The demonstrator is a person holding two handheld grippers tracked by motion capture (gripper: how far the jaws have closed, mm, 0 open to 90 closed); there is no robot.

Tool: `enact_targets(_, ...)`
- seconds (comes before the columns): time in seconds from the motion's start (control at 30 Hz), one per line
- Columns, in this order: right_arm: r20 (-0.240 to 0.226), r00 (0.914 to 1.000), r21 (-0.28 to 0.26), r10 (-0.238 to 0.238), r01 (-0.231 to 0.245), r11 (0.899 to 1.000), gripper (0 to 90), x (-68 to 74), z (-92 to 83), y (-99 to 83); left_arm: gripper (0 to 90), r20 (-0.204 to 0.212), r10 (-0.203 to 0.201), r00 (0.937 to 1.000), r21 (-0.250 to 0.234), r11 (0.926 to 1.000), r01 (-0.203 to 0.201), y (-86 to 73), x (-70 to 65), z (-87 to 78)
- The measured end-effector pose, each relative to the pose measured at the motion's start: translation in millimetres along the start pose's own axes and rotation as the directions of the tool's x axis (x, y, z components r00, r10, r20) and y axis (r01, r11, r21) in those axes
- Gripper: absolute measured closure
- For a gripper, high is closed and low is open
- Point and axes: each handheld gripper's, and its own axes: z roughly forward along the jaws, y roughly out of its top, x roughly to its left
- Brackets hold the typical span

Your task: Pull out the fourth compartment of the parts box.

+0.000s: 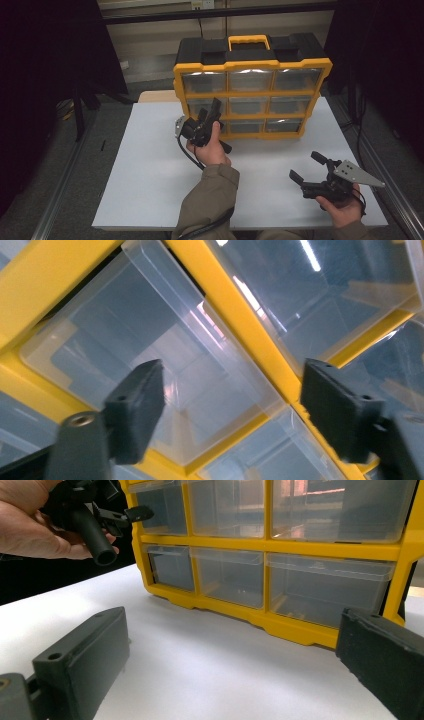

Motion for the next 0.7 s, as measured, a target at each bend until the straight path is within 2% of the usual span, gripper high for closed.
enact_targets(0.07, 0.0, 1.0, 0.001, 0.0, 0.0, 1.0, 0.6, 0.0, 0.0, 0.0, 30.0, 0.006, -0.038, 0.9993, -0.003, 0.9993, 0.038, -1.2, -1.1, 0.7)
enact_targets(0.1, 0.0, 1.0, 0.0, 0.0, 0.0, 1.0, 0.6, 0.0, 0.0, 0.0, 32.4, 0.012, -0.064, 0.9979, -0.026, 0.9976, 0.064, -2.1, -2.7, 2.2)
enact_targets(0.13, 0.0, 1.0, 0.0, 0.0, 0.0, 1.0, 0.7, 0.1, 0.1, -0.1, 35.5, 0.014, -0.038, 0.9992, -0.014, 0.9992, 0.038, -2.6, -1.8, 0.8)
enact_targets(0.17, 0.0, 1.0, 0.001, 0.0, 0.0, 1.0, 0.7, 0.0, 0.1, -0.1, 39.0, 0.016, -0.042, 0.999, -0.024, 0.9988, 0.042, -3.2, -2.6, 1.3)
enact_targets(0.2, 0.0, 1.0, 0.002, 0.0, 0.0, 1.0, 0.7, 0.0, 0.1, 0.0, 44.4, 0.032, -0.048, 0.9983, -0.041, 0.998, 0.049, -4.5, -1.8, 2.0)
enact_targets(0.27, -0.004, 1.0, 0.001, -0.001, 0.001, 1.0, 0.9, -0.2, -0.2, 0.1, 50.0, 0.039, -0.095, 0.9947, -0.05, 0.9941, 0.097, -6.5, -2.6, 2.9)
enact_targets(0.37, -0.001, 1.0, 0.001, 0.0, 0.0, 1.0, 0.9, -0.2, 0.1, 0.0, 56.0, 0.052, -0.111, 0.9925, -0.05, 0.9923, 0.113, -7.9, -2.5, 4.3)
enact_targets(0.4, -0.001, 1.0, 0.002, 0.0, 0.0, 1.0, 0.9, -0.2, 0.1, 0.0, 56.8, 0.061, -0.161, 0.9851, -0.058, 0.9847, 0.164, -9.1, -3.4, 5.2)
enact_targets(0.43, -0.003, 1.0, 0.0, 0.0, 0.0, 1.0, 0.9, 0.0, 0.2, 0.0, 57.8, 0.066, -0.177, 0.982, -0.064, 0.9813, 0.181, -9.7, -3.7, 5.7)
enact_targets(0.47, -0.004, 1.0, -0.002, -0.003, 0.003, 1.0, 0.9, -0.1, 0.3, 0.0, 59.1, 0.073, -0.166, 0.9835, -0.054, 0.984, 0.17, -9.9, -2.7, 5.7)
enact_targets(0.53, -0.001, 1.0, 0.001, 0.0, 0.0, 1.0, 0.9, 0.0, 0.1, 0.1, 61.9, 0.079, -0.166, 0.983, -0.047, 0.9843, 0.17, -9.9, -1.9, 5.7)
enact_targets(0.57, -0.001, 1.0, 0.001, 0.0, 0.0, 1.0, 0.9, -0.1, 0.0, 0.1, 62.4, 0.08, -0.204, 0.9757, -0.053, 0.9766, 0.208, -9.8, -2.6, 6.3)
enact_targets(0.63, -0.001, 1.0, 0.001, 0.0, 0.0, 1.0, 0.9, -0.1, 0.0, 0.1, 63.1, 0.08, -0.211, 0.9743, -0.054, 0.9751, 0.215, -9.8, -1.5, 6.3)
enact_targets(0.67, -0.005, 1.0, 0.001, 0.0, 0.0, 1.0, 0.9, -0.2, 0.2, 0.1, 65.3, 0.084, -0.231, 0.9693, -0.051, 0.9705, 0.236, -10.8, -0.5, 5.8)
enact_targets(0.7, -0.005, 1.0, 0.001, 0.0, 0.0, 1.0, 0.9, -0.2, 0.2, 0.1, 65.8, 0.084, -0.231, 0.9693, -0.051, 0.9705, 0.236, -10.8, -0.5, 5.8)
